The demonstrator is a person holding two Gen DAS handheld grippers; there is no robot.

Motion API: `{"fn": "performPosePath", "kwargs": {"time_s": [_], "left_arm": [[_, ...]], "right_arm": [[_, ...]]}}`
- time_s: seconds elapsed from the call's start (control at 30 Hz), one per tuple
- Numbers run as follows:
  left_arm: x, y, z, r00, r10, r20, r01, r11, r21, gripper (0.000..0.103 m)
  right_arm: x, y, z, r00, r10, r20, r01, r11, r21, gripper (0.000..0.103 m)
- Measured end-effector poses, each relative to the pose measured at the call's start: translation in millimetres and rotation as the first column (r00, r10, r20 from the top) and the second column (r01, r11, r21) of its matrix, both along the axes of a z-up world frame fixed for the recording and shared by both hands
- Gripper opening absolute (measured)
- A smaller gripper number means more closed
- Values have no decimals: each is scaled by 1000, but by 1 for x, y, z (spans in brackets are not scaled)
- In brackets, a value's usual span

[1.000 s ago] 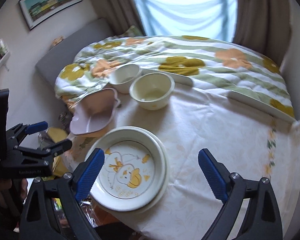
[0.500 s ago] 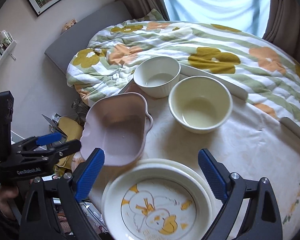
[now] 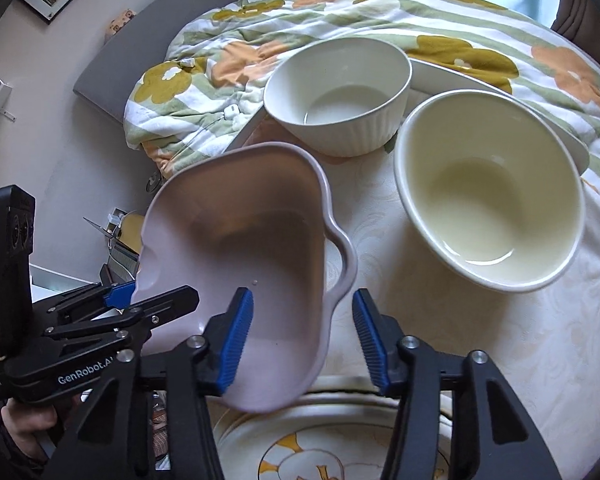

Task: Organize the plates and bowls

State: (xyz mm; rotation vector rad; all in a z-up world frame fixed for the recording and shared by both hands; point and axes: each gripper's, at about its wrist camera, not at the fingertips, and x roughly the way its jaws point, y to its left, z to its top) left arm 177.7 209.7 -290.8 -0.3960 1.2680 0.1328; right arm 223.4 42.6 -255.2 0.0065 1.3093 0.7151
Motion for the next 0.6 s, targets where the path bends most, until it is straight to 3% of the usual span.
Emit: {"fn": "performPosePath", "kwargs": {"time_s": [0.07,0.17,0.37,0.6], "left_arm": [[3,2,-4,1000,-2,-6,2,1000,8,25],[5,4,-5,1000,-7,2,7,1000,15,21],[5,1,3,999,-37,24,36,998,45,20],[-5,-21,50,990,-88,108,75,990,115,20]], "right_arm": [[1,3,-3,1000,2,-8,-2,1000,-10,25],[1,3,-4,1000,-9,16,10,999,-41,14],[-2,-4,1,999,-36,35,37,999,-32,13],[-22,-27,35,992,-81,100,79,997,24,13]]}}
